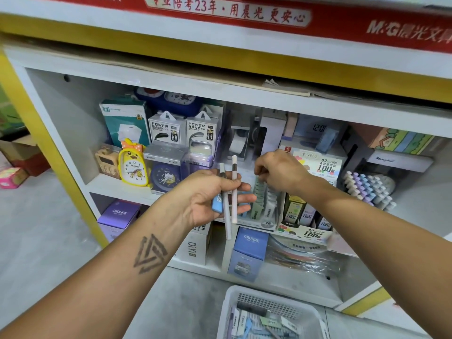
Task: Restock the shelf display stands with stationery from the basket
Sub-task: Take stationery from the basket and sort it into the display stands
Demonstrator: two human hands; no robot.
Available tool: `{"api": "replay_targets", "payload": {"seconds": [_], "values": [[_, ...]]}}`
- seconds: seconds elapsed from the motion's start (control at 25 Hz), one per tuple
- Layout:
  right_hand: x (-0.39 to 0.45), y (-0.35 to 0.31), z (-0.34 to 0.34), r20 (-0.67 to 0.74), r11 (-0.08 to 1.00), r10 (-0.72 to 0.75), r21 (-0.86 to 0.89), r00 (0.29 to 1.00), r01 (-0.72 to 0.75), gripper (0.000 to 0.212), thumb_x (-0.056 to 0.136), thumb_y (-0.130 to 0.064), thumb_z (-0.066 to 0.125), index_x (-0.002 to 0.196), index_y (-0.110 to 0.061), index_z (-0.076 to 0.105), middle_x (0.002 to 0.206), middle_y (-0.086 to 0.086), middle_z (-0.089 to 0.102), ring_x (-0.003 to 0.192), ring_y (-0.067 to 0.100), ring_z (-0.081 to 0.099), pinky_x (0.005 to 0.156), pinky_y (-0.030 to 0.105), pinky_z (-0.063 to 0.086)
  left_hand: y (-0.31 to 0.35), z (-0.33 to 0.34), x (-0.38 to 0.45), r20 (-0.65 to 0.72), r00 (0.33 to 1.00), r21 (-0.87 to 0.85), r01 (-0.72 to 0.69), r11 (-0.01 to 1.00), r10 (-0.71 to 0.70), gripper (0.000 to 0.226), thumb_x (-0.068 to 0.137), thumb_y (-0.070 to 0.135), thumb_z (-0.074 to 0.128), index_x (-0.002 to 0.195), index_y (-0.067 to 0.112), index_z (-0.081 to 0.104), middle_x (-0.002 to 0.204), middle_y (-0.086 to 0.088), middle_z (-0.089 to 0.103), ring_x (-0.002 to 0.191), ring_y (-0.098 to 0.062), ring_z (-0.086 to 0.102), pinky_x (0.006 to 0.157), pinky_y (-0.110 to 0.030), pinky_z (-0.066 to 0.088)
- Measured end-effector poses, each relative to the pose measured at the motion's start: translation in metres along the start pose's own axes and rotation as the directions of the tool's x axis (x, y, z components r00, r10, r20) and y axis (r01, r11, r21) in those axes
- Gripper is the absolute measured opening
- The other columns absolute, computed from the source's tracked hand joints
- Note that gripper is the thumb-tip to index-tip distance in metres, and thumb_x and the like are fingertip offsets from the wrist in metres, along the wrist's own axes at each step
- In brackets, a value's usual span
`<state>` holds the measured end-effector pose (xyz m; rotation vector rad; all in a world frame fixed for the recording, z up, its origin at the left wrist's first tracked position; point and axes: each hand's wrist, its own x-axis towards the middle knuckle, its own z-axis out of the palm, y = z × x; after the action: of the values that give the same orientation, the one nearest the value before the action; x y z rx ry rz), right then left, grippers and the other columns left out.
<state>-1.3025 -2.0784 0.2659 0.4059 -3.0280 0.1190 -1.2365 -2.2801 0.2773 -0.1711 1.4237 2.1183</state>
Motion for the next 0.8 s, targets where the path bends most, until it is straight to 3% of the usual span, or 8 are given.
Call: {"api": "replay_targets", "payload": {"seconds": [0.16, 0.36, 0.44, 0.48, 0.56, 0.6, 0.64, 0.8], "values": [[0.002, 0.003, 0.004, -0.028, 0.999, 0.052, 0.013, 0.998, -0.052, 0.014, 0.09, -0.015, 0.068, 0.103, -0.019, 0.071, 0.107, 0.005, 0.07, 0.098, 0.025, 0.065, 0.088, 0.037, 0.054, 0.0, 0.002, 0.0, 0.022, 1.0, -0.006, -0.004, 1.0, 0.004, 0.03, 0.094, -0.004, 0.056, 0.123, 0.005, 0.055, 0.089, -0.019, 0.072, 0.082, -0.037, 0.074, 0.073, -0.053, 0.059], [0.005, -0.004, 0.007, 0.109, 0.991, 0.111, -0.082, 0.988, -0.102, 0.028, 0.094, -0.012, 0.06, 0.119, -0.018, 0.069, 0.126, 0.006, 0.065, 0.112, 0.026, 0.062, 0.098, 0.037, 0.051, -0.001, 0.003, 0.001, 0.042, 0.999, -0.014, 0.005, 1.0, -0.004, 0.029, 0.094, -0.003, 0.056, 0.122, 0.005, 0.055, 0.092, -0.021, 0.071, 0.083, -0.037, 0.074, 0.071, -0.052, 0.06], [0.0, -0.008, -0.002, 0.049, 0.98, 0.143, 0.13, 0.989, -0.148, 0.026, 0.096, -0.015, 0.06, 0.12, -0.019, 0.07, 0.123, 0.001, 0.067, 0.106, 0.018, 0.064, 0.093, 0.031, 0.05, -0.002, 0.004, 0.001, 0.057, 0.998, -0.006, 0.007, 1.0, -0.007, 0.027, 0.094, -0.004, 0.056, 0.12, 0.004, 0.057, 0.094, -0.023, 0.071, 0.086, -0.038, 0.073, 0.071, -0.05, 0.061], [-0.006, -0.01, -0.009, 0.026, 0.906, 0.191, 0.381, 0.981, -0.186, 0.021, 0.097, -0.019, 0.062, 0.114, -0.019, 0.073, 0.113, -0.002, 0.071, 0.095, 0.013, 0.065, 0.085, 0.028, 0.05, -0.003, 0.005, 0.001, 0.071, 0.997, 0.007, 0.006, 1.0, -0.007, 0.025, 0.094, -0.004, 0.056, 0.118, 0.003, 0.059, 0.095, -0.023, 0.072, 0.088, -0.038, 0.073, 0.071, -0.048, 0.061], [-0.027, -0.016, -0.026, 0.101, 0.5, 0.226, 0.842, 0.969, -0.204, 0.015, 0.095, -0.026, 0.066, 0.102, -0.017, 0.075, 0.092, 0.001, 0.076, 0.072, 0.011, 0.065, 0.066, 0.026, 0.049, -0.007, 0.009, 0.001, 0.111, 0.994, 0.051, 0.003, 0.999, -0.008, 0.022, 0.093, -0.003, 0.058, 0.115, 0.001, 0.061, 0.097, -0.024, 0.072, 0.09, -0.038, 0.073, 0.069, -0.044, 0.062], [-0.039, -0.016, -0.031, 0.131, 0.337, 0.212, 0.92, 0.969, -0.198, 0.015, 0.093, -0.025, 0.069, 0.1, -0.014, 0.075, 0.086, 0.005, 0.075, 0.067, 0.012, 0.064, 0.06, 0.024, 0.048, -0.009, 0.014, 0.0, 0.136, 0.991, 0.077, 0.004, 0.997, -0.015, 0.024, 0.092, -0.003, 0.059, 0.115, 0.0, 0.062, 0.098, -0.024, 0.072, 0.091, -0.039, 0.073, 0.068, -0.043, 0.062], [-0.051, -0.014, -0.034, 0.143, 0.253, 0.215, 0.947, 0.966, -0.196, 0.014, 0.091, -0.02, 0.071, 0.099, -0.01, 0.076, 0.084, 0.007, 0.074, 0.065, 0.013, 0.063, 0.056, 0.022, 0.048, -0.012, 0.02, 0.001, 0.164, 0.986, 0.102, 0.011, 0.995, -0.027, 0.026, 0.091, -0.003, 0.06, 0.117, -0.001, 0.061, 0.099, -0.025, 0.072, 0.091, -0.039, 0.073, 0.067, -0.043, 0.062], [-0.095, 0.007, -0.042, 0.114, 0.098, 0.377, 0.982, 0.919, -0.162, 0.006, 0.086, 0.0, 0.072, 0.091, 0.001, 0.074, 0.077, 0.011, 0.07, 0.06, 0.015, 0.06, 0.057, 0.02, 0.053, -0.027, 0.047, 0.004, 0.282, 0.955, 0.132, 0.054, 0.99, -0.09, 0.032, 0.091, 0.001, 0.062, 0.122, -0.005, 0.057, 0.104, -0.031, 0.069, 0.092, -0.043, 0.071, 0.067, -0.045, 0.062]]}}
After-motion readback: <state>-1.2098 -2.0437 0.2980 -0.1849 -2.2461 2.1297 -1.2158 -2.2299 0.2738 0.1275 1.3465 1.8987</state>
